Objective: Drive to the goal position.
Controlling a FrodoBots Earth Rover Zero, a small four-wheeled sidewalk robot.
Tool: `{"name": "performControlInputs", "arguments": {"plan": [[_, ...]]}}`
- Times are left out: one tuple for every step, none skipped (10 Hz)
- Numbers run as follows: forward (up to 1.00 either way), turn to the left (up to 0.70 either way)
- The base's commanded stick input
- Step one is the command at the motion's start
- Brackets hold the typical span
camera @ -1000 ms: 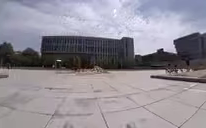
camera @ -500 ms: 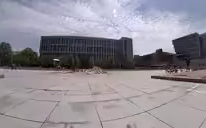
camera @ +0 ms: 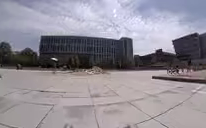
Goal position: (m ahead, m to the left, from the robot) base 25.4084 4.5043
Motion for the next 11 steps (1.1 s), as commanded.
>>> {"name": "performControlInputs", "arguments": {"plan": [[0.45,0.0],[0.45,-0.21],[0.45,-0.27],[0.45,-0.27],[0.45,-0.13],[0.45,-0.01],[0.45,0.0],[0.45,0.0],[0.45,0.0],[0.45,0.0],[0.45,-0.27]]}}
